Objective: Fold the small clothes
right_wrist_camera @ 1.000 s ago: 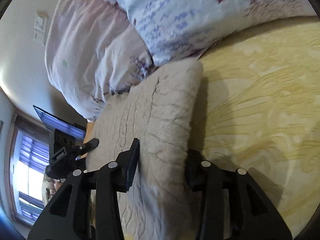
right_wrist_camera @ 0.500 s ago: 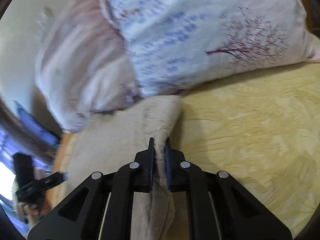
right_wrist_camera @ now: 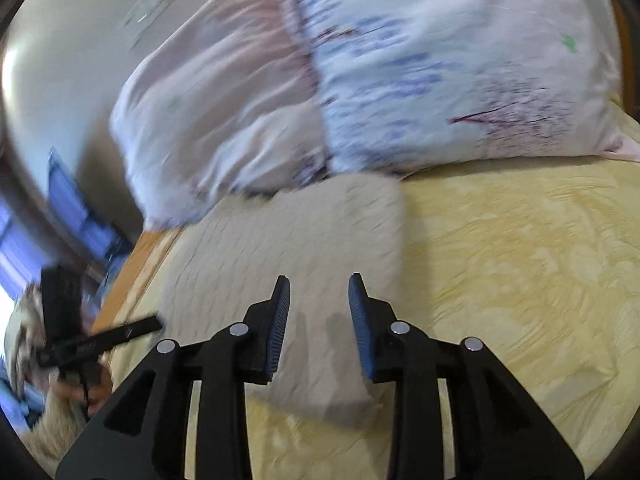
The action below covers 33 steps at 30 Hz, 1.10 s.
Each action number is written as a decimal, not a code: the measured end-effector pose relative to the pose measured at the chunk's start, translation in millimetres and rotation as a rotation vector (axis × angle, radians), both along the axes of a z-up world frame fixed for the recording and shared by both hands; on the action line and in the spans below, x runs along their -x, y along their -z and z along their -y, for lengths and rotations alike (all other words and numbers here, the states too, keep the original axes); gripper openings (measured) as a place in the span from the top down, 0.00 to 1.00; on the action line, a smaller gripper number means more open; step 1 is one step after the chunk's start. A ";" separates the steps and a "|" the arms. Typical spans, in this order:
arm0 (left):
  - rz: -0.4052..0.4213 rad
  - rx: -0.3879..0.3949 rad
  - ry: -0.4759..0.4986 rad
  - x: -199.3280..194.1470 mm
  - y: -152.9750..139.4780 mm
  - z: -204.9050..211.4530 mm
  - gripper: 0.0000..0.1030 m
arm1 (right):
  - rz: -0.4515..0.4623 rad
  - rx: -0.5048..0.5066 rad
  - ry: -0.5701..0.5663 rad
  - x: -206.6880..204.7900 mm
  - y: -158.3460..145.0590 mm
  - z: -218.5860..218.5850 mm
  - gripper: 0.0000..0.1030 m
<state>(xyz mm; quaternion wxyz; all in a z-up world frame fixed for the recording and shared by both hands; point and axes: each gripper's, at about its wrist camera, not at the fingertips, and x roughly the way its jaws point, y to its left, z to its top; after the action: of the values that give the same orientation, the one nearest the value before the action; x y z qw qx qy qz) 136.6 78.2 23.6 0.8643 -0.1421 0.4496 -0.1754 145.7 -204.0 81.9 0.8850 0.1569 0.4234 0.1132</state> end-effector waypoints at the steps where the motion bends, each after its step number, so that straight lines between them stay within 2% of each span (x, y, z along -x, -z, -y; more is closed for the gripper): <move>1: -0.002 -0.016 0.002 0.3 2.0 2.0 0.31 | -0.015 0.039 -0.016 -1.1 4.9 -9.1 0.69; 4: -0.009 -0.060 -0.007 -0.8 9.0 6.3 0.29 | -0.094 0.129 0.003 -11.6 28.0 -22.3 0.66; 7: 0.014 -0.094 -0.010 -1.4 14.5 10.1 0.26 | -0.069 0.183 0.023 -11.4 35.1 -31.0 0.63; 9: 0.035 -0.122 -0.016 2.8 13.4 12.6 0.25 | -0.051 0.211 0.038 -9.2 31.6 -36.7 0.58; 10: 0.044 -0.117 -0.017 5.1 11.9 12.4 0.25 | -0.039 0.204 0.051 -6.6 28.2 -35.3 0.53; 12: 0.075 -0.111 -0.009 14.3 6.7 12.1 0.24 | -0.001 0.187 0.085 3.4 19.2 -29.2 0.32; 15: 0.145 -0.195 -0.035 34.8 -2.8 15.5 0.15 | 0.057 0.218 0.130 22.0 7.2 -20.6 0.18; 18: 0.161 -0.227 -0.048 47.9 -6.0 19.2 0.07 | 0.083 0.254 0.157 37.0 1.3 -20.7 0.09; 24: 0.143 -0.267 -0.062 60.6 -2.4 30.3 0.02 | 0.081 0.280 0.171 53.2 5.7 -33.5 0.02; 33: 0.082 -0.349 -0.067 61.4 11.8 45.2 0.02 | -0.013 0.287 0.158 57.3 20.5 -57.2 0.01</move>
<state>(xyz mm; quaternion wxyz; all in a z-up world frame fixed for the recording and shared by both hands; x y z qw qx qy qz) 75.2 33.0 11.8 0.8988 0.0025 0.4326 -0.0712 88.4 -146.8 61.4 0.9018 0.0624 0.4272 -0.0191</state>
